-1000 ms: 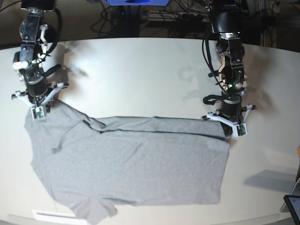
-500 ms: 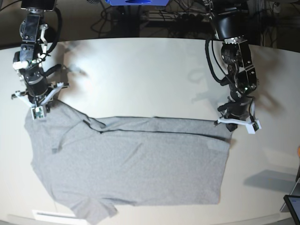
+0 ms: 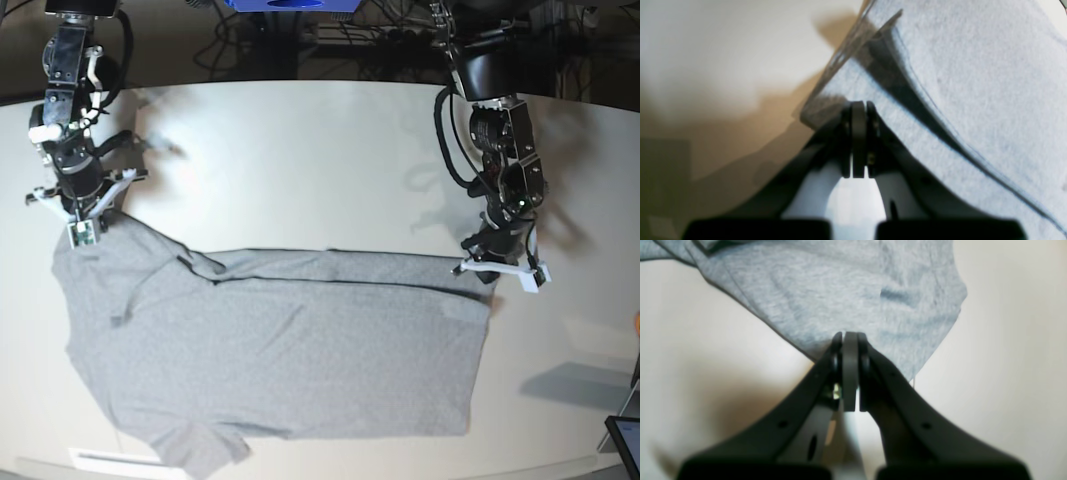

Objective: Fold the T-shirt properly
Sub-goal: 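Lower the left gripper onto the shirt's side edge and grasp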

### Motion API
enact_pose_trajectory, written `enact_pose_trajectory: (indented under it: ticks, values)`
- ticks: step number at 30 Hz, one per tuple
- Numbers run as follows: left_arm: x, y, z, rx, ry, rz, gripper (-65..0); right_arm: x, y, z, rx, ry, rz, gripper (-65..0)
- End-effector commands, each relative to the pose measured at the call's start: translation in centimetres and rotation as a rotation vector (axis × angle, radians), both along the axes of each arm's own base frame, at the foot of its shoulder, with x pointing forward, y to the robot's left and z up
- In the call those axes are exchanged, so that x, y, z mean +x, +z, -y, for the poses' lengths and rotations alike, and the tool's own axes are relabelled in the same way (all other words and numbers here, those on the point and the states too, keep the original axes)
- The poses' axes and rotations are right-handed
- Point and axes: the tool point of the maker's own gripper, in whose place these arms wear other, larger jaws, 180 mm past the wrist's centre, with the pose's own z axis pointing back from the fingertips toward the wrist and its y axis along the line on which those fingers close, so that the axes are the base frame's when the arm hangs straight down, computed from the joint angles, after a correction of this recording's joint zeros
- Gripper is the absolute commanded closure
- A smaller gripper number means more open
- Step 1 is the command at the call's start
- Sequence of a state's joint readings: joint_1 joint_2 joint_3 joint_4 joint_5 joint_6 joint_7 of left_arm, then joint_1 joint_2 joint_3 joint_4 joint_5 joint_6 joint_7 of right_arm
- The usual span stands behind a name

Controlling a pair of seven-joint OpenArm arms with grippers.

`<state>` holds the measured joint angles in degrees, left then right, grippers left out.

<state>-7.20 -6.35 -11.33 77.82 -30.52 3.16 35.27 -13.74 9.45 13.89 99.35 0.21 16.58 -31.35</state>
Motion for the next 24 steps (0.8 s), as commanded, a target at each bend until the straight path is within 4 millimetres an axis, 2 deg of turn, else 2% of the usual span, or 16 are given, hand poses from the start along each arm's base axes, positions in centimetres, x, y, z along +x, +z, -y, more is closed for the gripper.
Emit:
enact_pose_trajectory:
  ticks: [1, 6, 11, 17, 19, 24]
  values:
    - [1.6, 2.4, -0.4, 0.019, -0.001, 0.071, 0.0, 0.9, 1.4, 0.3, -0.006, 0.002, 0.056, 0.0]
    - [2.6, 3.3, -0.3, 0.017, -0.003, 0.095, 0.0, 0.9, 1.4, 0.3, -0.006, 0.002, 0.056, 0.0]
    - [2.9, 1.5, 0.1, -0.033, 0.001, 0.032, 0.0, 0.9, 1.4, 0.3, -0.006, 0.002, 0.056, 0.0]
    - [3.1, 1.3, 0.7, -0.047, -0.002, 0.034, 0.0, 0.9, 1.4, 0.3, -0.006, 0.002, 0.056, 0.0]
    - [3.8, 1.9, 1.0, -0.050, -0.007, 0.049, 0.0, 0.9, 1.4, 0.3, -0.006, 0.002, 0.056, 0.0]
    - [4.7, 0.6, 1.8, -0.098, 0.000, 0.018, 0.0, 0.9, 1.4, 0.3, -0.006, 0.002, 0.056, 0.0]
